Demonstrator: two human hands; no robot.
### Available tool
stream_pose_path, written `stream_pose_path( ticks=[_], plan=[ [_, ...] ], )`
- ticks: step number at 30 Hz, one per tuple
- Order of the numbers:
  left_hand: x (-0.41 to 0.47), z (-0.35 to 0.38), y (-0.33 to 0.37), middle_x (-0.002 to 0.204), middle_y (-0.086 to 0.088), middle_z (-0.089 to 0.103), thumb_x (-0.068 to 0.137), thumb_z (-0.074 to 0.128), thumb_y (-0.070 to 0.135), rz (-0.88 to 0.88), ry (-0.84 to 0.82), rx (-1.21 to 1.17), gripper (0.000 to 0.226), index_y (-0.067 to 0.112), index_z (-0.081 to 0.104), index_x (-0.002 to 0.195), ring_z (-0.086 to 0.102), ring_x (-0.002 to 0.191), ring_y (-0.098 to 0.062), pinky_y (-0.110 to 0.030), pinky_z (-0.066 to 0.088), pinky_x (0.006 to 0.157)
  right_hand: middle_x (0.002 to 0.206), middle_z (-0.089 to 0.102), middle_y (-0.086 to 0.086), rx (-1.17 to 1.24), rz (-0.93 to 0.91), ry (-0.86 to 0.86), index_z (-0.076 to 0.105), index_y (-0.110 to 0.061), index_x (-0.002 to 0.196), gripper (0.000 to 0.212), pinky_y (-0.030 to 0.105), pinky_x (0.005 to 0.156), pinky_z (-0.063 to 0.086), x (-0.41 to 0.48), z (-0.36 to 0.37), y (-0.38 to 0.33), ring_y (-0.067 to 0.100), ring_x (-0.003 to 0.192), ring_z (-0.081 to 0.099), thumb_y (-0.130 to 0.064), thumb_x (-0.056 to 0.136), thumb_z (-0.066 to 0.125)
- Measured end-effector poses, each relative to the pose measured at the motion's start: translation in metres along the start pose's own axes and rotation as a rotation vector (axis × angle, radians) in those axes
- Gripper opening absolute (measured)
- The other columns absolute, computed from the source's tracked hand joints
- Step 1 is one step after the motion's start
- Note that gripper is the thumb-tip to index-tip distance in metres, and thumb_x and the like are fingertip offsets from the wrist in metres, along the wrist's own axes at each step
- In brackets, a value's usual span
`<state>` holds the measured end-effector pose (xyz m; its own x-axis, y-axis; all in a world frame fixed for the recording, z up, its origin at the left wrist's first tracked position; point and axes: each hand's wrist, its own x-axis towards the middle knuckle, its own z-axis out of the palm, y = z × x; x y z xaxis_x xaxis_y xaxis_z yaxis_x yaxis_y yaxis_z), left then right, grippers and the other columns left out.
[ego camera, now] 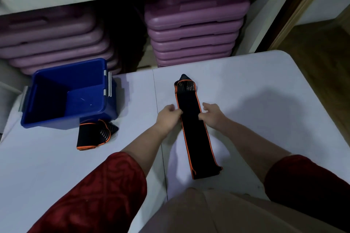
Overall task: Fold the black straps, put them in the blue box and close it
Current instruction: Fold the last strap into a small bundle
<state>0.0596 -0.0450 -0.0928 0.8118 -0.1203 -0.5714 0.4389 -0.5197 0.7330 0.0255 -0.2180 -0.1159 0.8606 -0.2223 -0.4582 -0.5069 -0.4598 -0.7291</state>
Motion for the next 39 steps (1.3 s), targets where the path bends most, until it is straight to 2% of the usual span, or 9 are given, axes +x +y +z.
stream_pose_path(
  ticks=[3,4,7,10,13,19,26,34,39],
  plan=[
    [-0.022,0.004,-0.014,0.076,-0.017,0.053,0.071,0.050,0.032,0.066,0.001,0.151,0.034,0.000,0.053,0.079,0.054,0.075,-0.029,-0.035,0.044,0.070,0.077,0.040,0.010,0.002,0.000,-0.004,0.050,-0.015,0.067,0.010,0.036,0.067,0.034,-0.027,-0.009,0.006,0.025,0.069,0.039,-0.023,0.066,0.057],
    [-0.032,0.006,-0.016,0.070,-0.010,0.044,0.073,0.051,0.029,0.094,-0.012,0.200,0.025,0.005,0.046,0.069,0.045,0.068,-0.024,-0.033,0.038,0.064,0.091,0.051,0.009,-0.015,0.002,-0.032,0.064,-0.010,0.093,0.019,0.036,0.080,0.040,-0.037,-0.012,0.010,0.026,0.085,0.052,-0.017,0.075,0.060],
    [-0.057,0.012,-0.036,0.090,-0.004,0.050,0.083,0.058,0.024,0.217,-0.041,0.310,0.006,0.022,0.052,0.084,0.047,0.083,-0.020,-0.030,0.041,0.077,0.127,0.054,0.011,-0.076,0.001,-0.122,0.047,-0.009,0.137,0.054,0.028,0.094,0.038,-0.061,-0.020,0.024,0.026,0.113,0.054,-0.010,0.084,0.062],
    [-0.087,0.015,-0.055,0.128,-0.002,0.051,0.083,0.064,0.040,0.368,-0.099,0.491,0.054,0.020,0.051,0.131,0.048,0.118,-0.015,-0.027,0.038,0.104,0.125,0.053,0.008,-0.160,-0.128,-0.196,0.049,-0.016,0.134,0.059,0.019,0.083,0.040,-0.092,-0.026,0.036,0.020,0.102,0.055,-0.013,0.079,0.072],
    [-0.113,0.021,-0.071,0.128,0.002,0.051,0.077,0.066,0.053,0.491,-0.186,0.647,0.064,0.024,0.050,0.131,0.048,0.119,-0.012,-0.020,0.036,0.100,0.120,0.048,-0.004,-0.260,-0.226,-0.339,0.049,-0.022,0.134,0.067,0.003,0.075,0.038,-0.122,-0.030,0.051,0.012,0.107,0.053,-0.022,0.074,0.079],
    [-0.140,0.038,-0.096,0.116,-0.003,0.059,0.082,0.066,0.035,0.428,-0.093,0.562,0.043,0.022,0.058,0.122,0.058,0.106,-0.020,-0.024,0.044,0.089,0.114,0.058,0.009,-0.147,-0.322,-0.240,0.055,-0.015,0.126,0.059,0.039,0.088,0.054,-0.160,-0.007,0.066,0.021,0.102,0.064,-0.003,0.072,0.074],
    [-0.149,0.044,-0.107,0.138,-0.001,0.047,0.090,0.054,0.031,0.620,-0.012,0.721,0.048,0.029,0.042,0.136,0.051,0.118,-0.021,-0.034,0.048,0.094,0.104,0.063,0.011,-0.243,-0.563,-0.051,0.061,-0.009,0.117,0.049,0.035,0.085,0.051,-0.166,0.013,0.079,0.025,0.095,0.060,0.002,0.070,0.061],
    [-0.143,0.047,-0.102,0.118,-0.015,0.060,0.096,0.040,0.020,0.658,-0.076,0.935,0.039,0.014,0.046,0.134,0.049,0.112,-0.030,-0.041,0.047,0.085,0.113,0.063,0.005,-0.360,-0.546,-0.084,0.055,-0.022,0.123,0.047,0.038,0.088,0.049,-0.166,0.020,0.091,0.024,0.103,0.060,-0.012,0.077,0.053],
    [-0.136,0.046,-0.096,0.104,-0.018,0.062,0.095,0.041,0.028,0.529,-0.078,0.727,0.035,0.016,0.040,0.128,0.059,0.092,-0.034,-0.038,0.047,0.074,0.105,0.064,0.002,-0.225,-0.402,-0.033,0.041,-0.035,0.122,0.040,0.041,0.083,0.051,-0.155,0.020,0.086,0.022,0.092,0.064,-0.025,0.086,0.055]
  ],
)
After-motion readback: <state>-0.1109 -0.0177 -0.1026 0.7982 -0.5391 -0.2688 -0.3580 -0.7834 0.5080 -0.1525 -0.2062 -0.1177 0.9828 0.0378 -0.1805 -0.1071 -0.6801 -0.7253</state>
